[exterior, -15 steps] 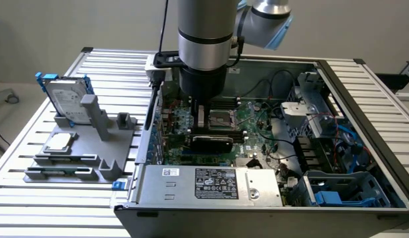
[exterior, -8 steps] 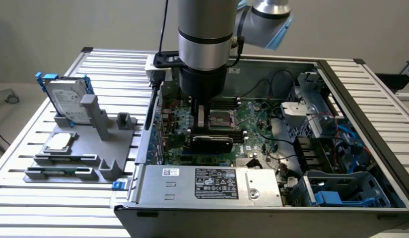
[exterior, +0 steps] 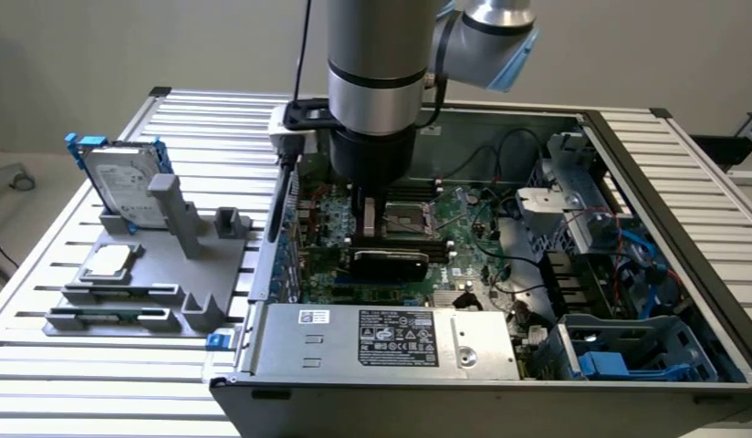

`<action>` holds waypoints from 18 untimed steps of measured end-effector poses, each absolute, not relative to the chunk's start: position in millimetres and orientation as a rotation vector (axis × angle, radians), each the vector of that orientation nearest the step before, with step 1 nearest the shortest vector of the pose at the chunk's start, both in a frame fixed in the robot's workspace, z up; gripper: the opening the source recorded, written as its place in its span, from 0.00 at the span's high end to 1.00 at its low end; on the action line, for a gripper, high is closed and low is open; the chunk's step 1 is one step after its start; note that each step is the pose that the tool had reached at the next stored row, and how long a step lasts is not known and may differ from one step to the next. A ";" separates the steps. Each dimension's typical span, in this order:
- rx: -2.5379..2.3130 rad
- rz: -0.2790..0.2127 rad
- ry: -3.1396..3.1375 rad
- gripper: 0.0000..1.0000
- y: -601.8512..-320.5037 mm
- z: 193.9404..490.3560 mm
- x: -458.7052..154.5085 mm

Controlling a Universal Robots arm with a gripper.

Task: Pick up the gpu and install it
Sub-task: 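Press down on the gpu until it lock into place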

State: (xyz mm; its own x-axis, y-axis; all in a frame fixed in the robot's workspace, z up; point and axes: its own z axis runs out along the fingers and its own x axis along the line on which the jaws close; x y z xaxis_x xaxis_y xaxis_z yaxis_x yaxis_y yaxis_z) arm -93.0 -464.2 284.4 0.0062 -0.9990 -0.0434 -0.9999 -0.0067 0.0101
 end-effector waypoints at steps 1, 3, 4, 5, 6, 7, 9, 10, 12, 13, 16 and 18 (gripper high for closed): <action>-2.211 0.061 2.196 0.89 -463.5 283.1 -93.0; -2.209 0.065 2.194 0.89 -462.2 280.9 -92.9; -2.209 0.065 2.194 0.89 -462.1 280.0 -92.9; -2.209 0.065 2.194 0.89 -462.0 279.1 -93.0; -2.209 0.065 2.194 0.89 -461.9 278.2 -93.1; -2.209 0.065 2.194 0.89 -461.9 277.5 -93.2; -2.209 0.065 2.194 0.89 -461.9 276.3 -93.5; -2.209 0.065 2.194 0.89 -461.9 276.0 -93.5; -2.209 0.066 2.194 0.89 -461.9 275.4 -93.7; -2.209 0.066 2.194 0.89 -461.8 275.0 -93.8; -2.209 0.066 2.194 0.89 -461.8 273.5 -94.2; -2.209 0.066 2.195 0.89 -461.6 272.8 -94.4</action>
